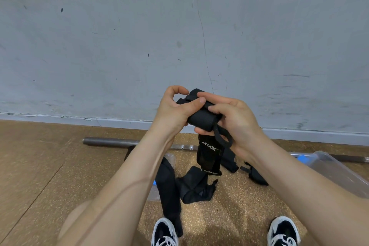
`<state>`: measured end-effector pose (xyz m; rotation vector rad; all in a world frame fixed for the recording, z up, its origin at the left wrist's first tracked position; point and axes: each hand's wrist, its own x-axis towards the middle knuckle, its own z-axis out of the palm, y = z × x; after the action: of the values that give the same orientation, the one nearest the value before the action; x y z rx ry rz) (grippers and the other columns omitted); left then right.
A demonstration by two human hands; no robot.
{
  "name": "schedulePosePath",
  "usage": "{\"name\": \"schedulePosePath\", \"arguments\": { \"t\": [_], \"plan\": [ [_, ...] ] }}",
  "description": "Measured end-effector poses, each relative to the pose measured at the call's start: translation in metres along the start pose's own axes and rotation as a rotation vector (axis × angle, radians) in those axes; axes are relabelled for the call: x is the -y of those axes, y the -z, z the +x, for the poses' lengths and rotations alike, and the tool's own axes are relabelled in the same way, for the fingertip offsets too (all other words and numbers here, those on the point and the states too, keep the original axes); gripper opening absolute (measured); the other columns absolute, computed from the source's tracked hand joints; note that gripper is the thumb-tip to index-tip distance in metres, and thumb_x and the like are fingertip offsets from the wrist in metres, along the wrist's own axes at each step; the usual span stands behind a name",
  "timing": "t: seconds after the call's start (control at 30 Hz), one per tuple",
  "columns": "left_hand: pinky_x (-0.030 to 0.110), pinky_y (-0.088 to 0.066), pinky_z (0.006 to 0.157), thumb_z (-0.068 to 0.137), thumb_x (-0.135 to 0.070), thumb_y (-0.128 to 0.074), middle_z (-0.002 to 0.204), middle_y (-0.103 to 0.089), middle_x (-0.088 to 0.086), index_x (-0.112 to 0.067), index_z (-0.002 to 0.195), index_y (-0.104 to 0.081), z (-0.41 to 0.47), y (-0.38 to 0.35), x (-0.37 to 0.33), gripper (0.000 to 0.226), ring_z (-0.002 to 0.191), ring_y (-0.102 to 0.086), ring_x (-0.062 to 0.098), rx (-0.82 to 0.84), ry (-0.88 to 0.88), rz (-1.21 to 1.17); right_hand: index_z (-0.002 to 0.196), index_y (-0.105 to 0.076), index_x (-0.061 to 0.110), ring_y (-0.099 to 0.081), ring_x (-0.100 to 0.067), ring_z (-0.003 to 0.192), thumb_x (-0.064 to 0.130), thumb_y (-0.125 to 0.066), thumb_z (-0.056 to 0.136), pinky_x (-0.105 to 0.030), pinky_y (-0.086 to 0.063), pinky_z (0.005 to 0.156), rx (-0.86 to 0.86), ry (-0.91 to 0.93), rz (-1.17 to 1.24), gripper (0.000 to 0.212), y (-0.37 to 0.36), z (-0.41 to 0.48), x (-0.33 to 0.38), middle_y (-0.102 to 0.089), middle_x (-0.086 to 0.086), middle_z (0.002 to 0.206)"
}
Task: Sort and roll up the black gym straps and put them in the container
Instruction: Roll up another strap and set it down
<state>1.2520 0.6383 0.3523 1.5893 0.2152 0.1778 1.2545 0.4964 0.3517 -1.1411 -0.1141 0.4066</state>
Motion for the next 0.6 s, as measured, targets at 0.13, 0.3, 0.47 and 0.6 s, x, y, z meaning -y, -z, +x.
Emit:
{"name": "schedulePosePath", "arguments": {
  "t": [0.13,0.3,0.47,0.6],
  "plan": [
    [0.015,-0.035,0.041,0.087,-0.034,-0.072,0.072,-0.057,-0.004,-0.018,0.121,-0.055,-0.001,0.002,0.000,0.041,0.041,-0.047,-0.001,0.028,0.059,0.093,0.125,-0.067,0.011,-0.075,-0.031,0.087,0.003,-0.065,0.091,-0.032,-0.062,0.062,0.019,0.061,-0.098,0.035,0.002,0.000,-0.003,-0.071,-0.013,0.113],
    [0.018,-0.035,0.043,0.100,-0.048,-0.046,0.063,-0.056,-0.007,-0.026,0.128,-0.053,-0.002,0.009,0.002,0.037,0.046,-0.046,0.006,0.168,0.027,0.237,0.126,-0.066,0.012,-0.075,-0.033,0.070,-0.004,-0.057,0.095,-0.024,-0.058,0.050,0.037,0.036,-0.148,0.036,0.003,-0.001,0.004,-0.074,-0.014,0.107],
    [0.025,-0.048,0.064,0.087,-0.020,-0.070,0.095,-0.061,-0.004,-0.036,0.125,-0.056,-0.002,0.034,-0.003,0.044,0.071,-0.057,0.016,0.523,-0.053,-0.004,0.113,-0.070,0.020,-0.074,-0.024,0.062,-0.001,-0.055,0.096,-0.020,-0.052,0.043,0.079,-0.006,-0.034,0.031,0.007,0.001,0.014,-0.074,-0.011,0.106],
    [0.022,-0.054,0.066,0.066,-0.008,-0.082,0.094,-0.066,0.003,-0.022,0.101,-0.068,-0.004,0.038,-0.005,0.041,0.071,-0.068,0.014,0.606,-0.136,-0.025,0.116,-0.070,0.014,-0.070,-0.016,0.060,0.000,-0.055,0.096,-0.019,-0.052,0.042,0.109,-0.048,0.013,0.029,0.010,0.000,0.016,-0.072,-0.011,0.101]
  ]
}}
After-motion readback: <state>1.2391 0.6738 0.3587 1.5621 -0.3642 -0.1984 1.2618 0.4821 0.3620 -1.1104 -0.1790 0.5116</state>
